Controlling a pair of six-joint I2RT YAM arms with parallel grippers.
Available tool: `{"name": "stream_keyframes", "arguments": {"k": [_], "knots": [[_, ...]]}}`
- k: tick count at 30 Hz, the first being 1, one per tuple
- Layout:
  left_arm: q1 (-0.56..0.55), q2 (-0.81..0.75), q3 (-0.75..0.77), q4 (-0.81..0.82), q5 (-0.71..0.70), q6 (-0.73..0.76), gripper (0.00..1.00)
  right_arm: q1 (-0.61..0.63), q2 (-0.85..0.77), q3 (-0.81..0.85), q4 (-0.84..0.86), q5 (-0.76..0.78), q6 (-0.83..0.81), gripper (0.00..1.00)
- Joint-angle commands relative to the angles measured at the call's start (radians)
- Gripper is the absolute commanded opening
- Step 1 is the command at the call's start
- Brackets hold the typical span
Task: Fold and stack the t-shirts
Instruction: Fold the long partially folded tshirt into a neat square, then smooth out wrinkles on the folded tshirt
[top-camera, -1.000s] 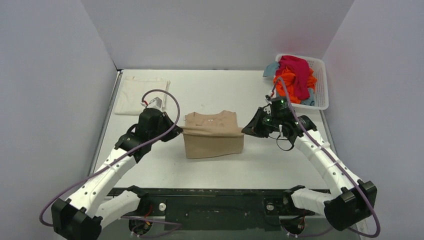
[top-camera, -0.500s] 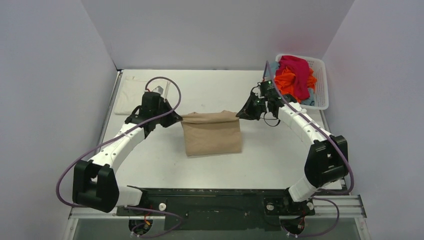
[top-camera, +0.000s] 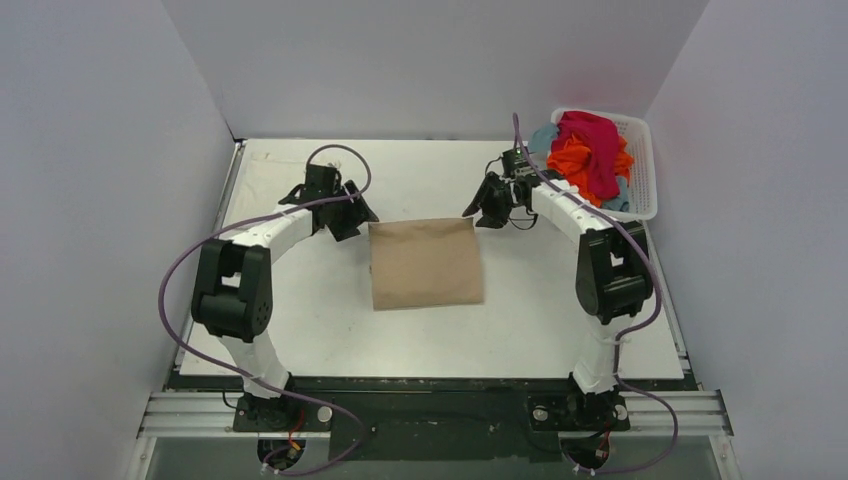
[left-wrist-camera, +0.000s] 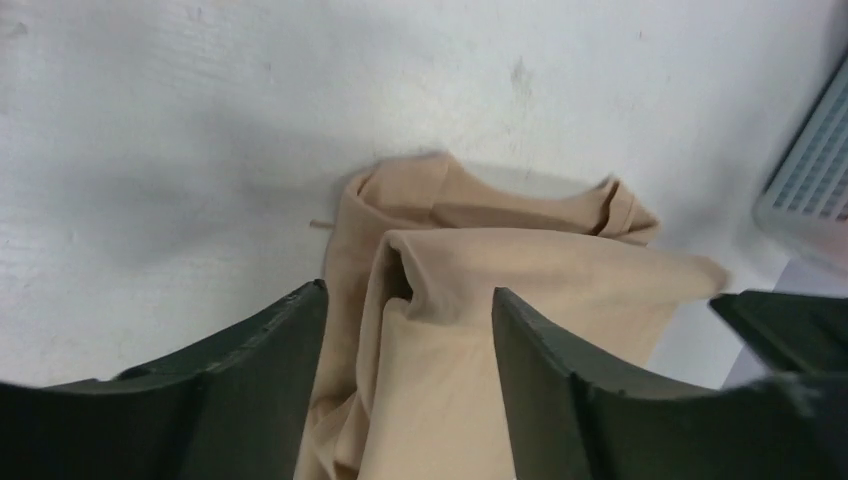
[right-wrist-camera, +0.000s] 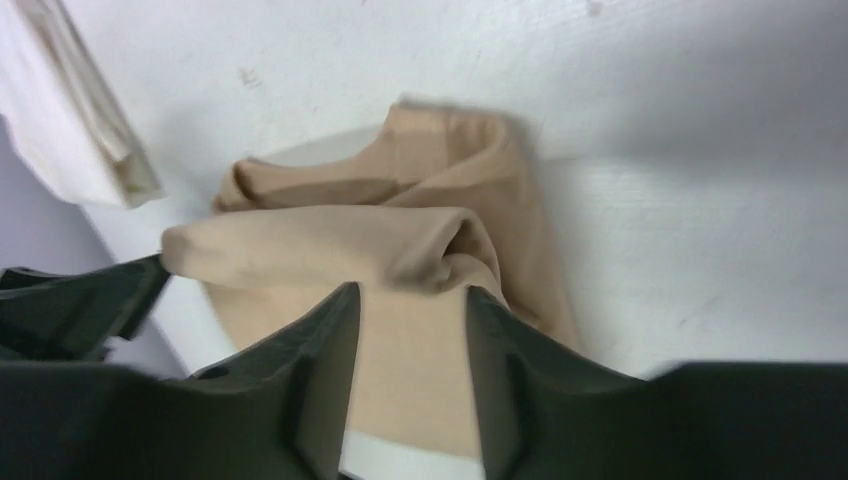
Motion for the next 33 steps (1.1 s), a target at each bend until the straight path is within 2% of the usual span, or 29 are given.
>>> {"name": "stream_keyframes", "arguments": {"k": [1,2,6,8,13,17,21,27,33], "knots": [[0.018,0.055,0.16,-0.002,-0.004,-0.002,0.81,-0.026,0.053,0.119,-0.006,0.084,-0.014,0.49],[0.016,0.048,0.171,-0.012,-0.006,0.007,0.82,-0.026,0.042,0.141,-0.017,0.096,-0.021,0.6],[0.005,-0.018,0.202,-0.048,-0.033,0.028,0.84,-0.007,-0.073,0.079,-0.036,0.165,-0.048,0.76],[-0.016,-0.054,0.18,-0.032,-0.022,0.038,0.84,0.014,-0.134,0.009,-0.01,0.179,-0.063,0.78],[-0.071,-0.027,0.099,0.083,0.115,0.005,0.86,0.065,-0.138,-0.083,0.145,0.036,0.007,0.79],[-0.07,0.097,0.113,0.162,0.16,-0.008,0.88,0.094,0.001,0.009,0.171,0.032,0.009,0.78],[-0.043,0.237,0.183,0.119,0.161,0.0,0.89,0.081,0.154,0.116,0.169,0.088,0.025,0.78],[-0.026,0.328,0.155,0.125,0.124,0.0,0.9,0.062,0.3,0.137,0.187,0.097,0.047,0.77],[-0.015,0.271,0.189,0.105,0.165,0.054,0.92,0.056,0.242,0.17,0.127,0.079,0.011,0.77]]}}
